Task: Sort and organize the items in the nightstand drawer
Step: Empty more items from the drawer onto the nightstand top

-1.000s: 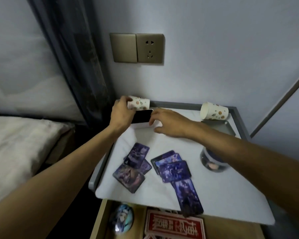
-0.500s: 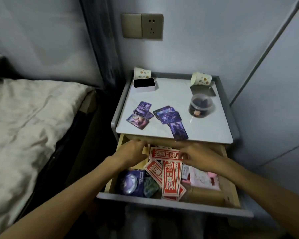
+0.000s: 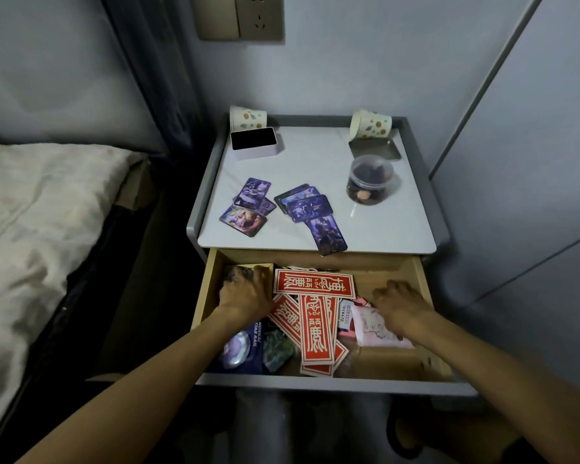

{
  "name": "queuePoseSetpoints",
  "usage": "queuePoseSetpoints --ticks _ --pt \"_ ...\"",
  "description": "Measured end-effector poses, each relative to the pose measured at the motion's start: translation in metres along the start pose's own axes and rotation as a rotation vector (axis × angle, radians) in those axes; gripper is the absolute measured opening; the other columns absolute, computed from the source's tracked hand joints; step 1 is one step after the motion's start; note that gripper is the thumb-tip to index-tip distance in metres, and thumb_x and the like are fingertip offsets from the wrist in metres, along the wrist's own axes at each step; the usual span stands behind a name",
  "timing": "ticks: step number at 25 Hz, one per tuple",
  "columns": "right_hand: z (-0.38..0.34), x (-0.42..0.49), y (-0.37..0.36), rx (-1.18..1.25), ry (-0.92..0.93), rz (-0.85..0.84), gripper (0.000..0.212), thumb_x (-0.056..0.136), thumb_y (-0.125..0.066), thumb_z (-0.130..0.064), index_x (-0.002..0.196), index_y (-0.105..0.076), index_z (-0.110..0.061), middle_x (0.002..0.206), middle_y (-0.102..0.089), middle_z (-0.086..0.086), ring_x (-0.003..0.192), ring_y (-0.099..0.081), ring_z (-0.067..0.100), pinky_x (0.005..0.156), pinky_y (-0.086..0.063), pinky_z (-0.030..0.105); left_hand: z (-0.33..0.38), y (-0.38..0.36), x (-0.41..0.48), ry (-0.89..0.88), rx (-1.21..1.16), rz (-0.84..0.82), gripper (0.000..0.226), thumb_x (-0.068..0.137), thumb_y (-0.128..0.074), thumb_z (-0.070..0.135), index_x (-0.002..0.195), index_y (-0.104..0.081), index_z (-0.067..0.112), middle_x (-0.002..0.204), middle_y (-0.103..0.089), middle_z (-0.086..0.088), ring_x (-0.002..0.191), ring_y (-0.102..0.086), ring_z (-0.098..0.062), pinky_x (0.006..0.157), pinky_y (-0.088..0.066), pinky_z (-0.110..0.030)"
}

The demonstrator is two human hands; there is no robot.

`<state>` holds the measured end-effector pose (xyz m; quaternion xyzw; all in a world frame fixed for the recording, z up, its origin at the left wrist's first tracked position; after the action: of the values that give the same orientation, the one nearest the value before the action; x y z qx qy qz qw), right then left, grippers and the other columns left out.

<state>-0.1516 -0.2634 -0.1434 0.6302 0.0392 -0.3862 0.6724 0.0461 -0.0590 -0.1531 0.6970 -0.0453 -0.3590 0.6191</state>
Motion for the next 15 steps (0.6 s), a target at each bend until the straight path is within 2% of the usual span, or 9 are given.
queuePoseSetpoints --ticks 2,4,6,8,9,13,15 --pt "-0.005 0.002 0.006 0.043 0.028 0.066 0.055 0.091 -0.064 -0.019 0.141 -0.042 -0.022 0.144 -0.038 0.01 0.132 -0.038 0.028 0.11 -0.038 0.039 0.005 -0.001 0.002 0.007 0.045 0.016 0.088 0.085 -0.042 0.073 0.148 -0.021 0.016 0.147 -0.029 -0.029 0.129 -0.043 -0.045 0.105 -0.036 -0.046" --pt "-0.012 0.005 0.011 0.185 0.105 0.127 0.063 0.091 -0.065 -0.021 0.146 -0.036 -0.027 0.15 -0.033 0.004 0.135 -0.037 0.023 0.108 -0.041 0.035 0.009 -0.001 0.005 0.007 0.057 0.048 0.089 0.086 -0.042 0.073 0.149 -0.019 0.014 0.145 -0.031 -0.029 0.129 -0.043 -0.044 0.104 -0.037 -0.045" --pt "-0.02 0.005 0.011 0.287 0.174 0.06 0.065 0.091 -0.066 -0.026 0.147 -0.034 -0.028 0.151 -0.034 -0.001 0.132 -0.04 0.02 0.106 -0.041 0.032 0.01 0.0 0.007 0.018 0.027 0.091 0.087 0.087 -0.043 0.07 0.149 -0.019 0.014 0.143 -0.035 -0.027 0.126 -0.046 -0.041 0.102 -0.04 -0.044" --pt "-0.02 0.004 0.004 0.26 0.205 -0.03 0.066 0.088 -0.068 -0.03 0.146 -0.037 -0.021 0.149 -0.036 0.007 0.134 -0.037 0.027 0.111 -0.034 0.039 0.01 0.002 0.008 0.041 0.023 0.103 0.087 0.086 -0.045 0.068 0.149 -0.019 0.014 0.142 -0.036 -0.027 0.123 -0.05 -0.039 0.098 -0.043 -0.042" --pt "-0.02 0.002 0.002 0.262 0.205 -0.046 0.067 0.088 -0.068 -0.032 0.146 -0.037 -0.019 0.149 -0.037 0.01 0.135 -0.036 0.029 0.112 -0.032 0.041 0.01 0.002 0.009 0.057 0.018 0.097 0.085 0.086 -0.048 0.066 0.147 -0.02 0.014 0.142 -0.036 -0.028 0.122 -0.051 -0.039 0.096 -0.044 -0.042" --pt "-0.021 -0.003 -0.004 0.312 0.179 0.041 0.066 0.088 -0.07 -0.032 0.143 -0.036 -0.027 0.14 -0.05 0.001 0.119 -0.053 0.018 0.103 -0.045 0.032 0.012 0.0 0.014 0.084 -0.029 0.111 0.064 0.088 -0.053 0.045 0.137 -0.027 0.012 0.134 -0.042 -0.03 0.113 -0.056 -0.041 0.092 -0.048 -0.042" --pt "-0.019 -0.002 -0.004 0.267 0.2 0.082 0.069 0.082 -0.073 -0.038 0.14 -0.039 -0.022 0.138 -0.05 0.005 0.12 -0.051 0.024 0.104 -0.043 0.038 0.014 0.005 0.012 0.054 -0.055 0.158 0.056 0.092 -0.05 0.034 0.136 -0.029 0.008 0.128 -0.049 -0.027 0.11 -0.057 -0.038 0.089 -0.047 -0.04"
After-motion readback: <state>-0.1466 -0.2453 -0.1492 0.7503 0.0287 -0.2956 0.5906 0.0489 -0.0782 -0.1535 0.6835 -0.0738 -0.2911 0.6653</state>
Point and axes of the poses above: each hand's wrist, its own x-axis towards the middle knuckle, its own y-axis out of the back of the hand, z = x × y, the point moved 6 cm from there along x, towards the middle knuckle
